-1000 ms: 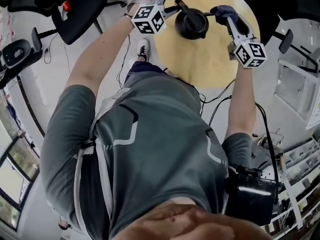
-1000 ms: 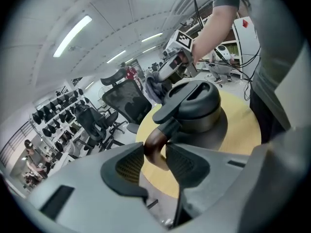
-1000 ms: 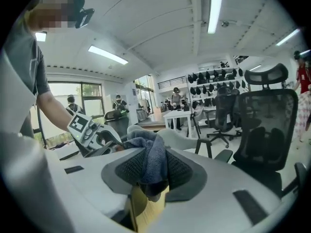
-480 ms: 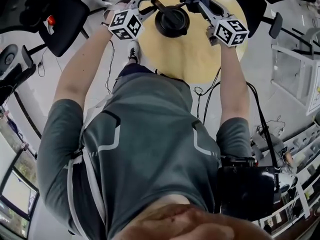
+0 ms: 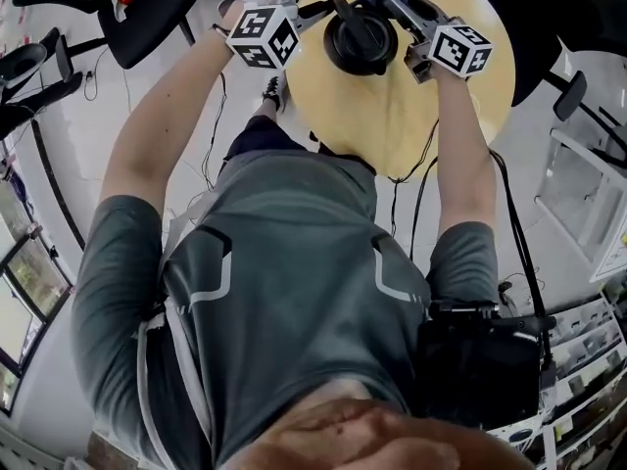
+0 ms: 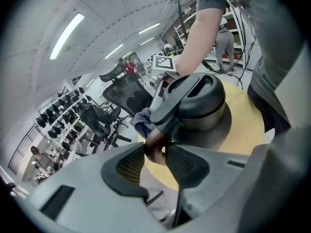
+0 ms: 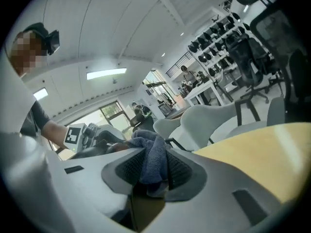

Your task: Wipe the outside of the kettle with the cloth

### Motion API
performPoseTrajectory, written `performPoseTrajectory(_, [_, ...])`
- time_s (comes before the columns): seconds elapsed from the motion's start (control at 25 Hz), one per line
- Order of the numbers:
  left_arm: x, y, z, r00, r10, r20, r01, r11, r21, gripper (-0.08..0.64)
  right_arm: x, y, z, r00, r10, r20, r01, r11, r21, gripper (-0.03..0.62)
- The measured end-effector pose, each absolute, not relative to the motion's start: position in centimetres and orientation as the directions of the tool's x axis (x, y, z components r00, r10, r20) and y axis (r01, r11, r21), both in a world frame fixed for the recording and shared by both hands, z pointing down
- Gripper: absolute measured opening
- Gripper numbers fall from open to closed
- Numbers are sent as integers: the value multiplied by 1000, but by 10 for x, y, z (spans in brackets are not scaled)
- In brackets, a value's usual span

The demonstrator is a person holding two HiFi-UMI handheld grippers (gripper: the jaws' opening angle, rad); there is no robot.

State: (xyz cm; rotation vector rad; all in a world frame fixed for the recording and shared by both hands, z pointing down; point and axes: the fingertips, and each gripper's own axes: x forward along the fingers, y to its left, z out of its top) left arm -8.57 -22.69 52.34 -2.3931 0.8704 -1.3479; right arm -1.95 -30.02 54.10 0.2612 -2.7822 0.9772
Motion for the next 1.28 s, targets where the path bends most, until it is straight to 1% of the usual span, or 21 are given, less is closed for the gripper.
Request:
performPoseTrajectory(0.2, [-88,-227,524,379,-628,680,-389,-775,-499,135,-21,-288,547,-976,-44,215,-174,750,-638,129])
performPoseTrajectory(0.32, [-88,-227,525,370,-630,683,-389,-773,-501,135,-15,-286,549,-976,-46,212,-175,747,-642,127])
performPoseTrajectory(0.52, [-90,-230,529,358,-625,694,-385,-776,-500,133,-6,-287,556,-980,-41,193,-167,691,-704,126])
performPoseTrajectory(0.8, [-90,-227,528,353,-625,696,-394,-774,-496,133,16,-277,553,-968,-118,220,-241,669,-703,126])
performPoseTrajectory(1.28, [-92,-226,529,380,-597,707,-367,-798,-478,133,60,-245,555,-909,-319,268,-411,579,-704,126])
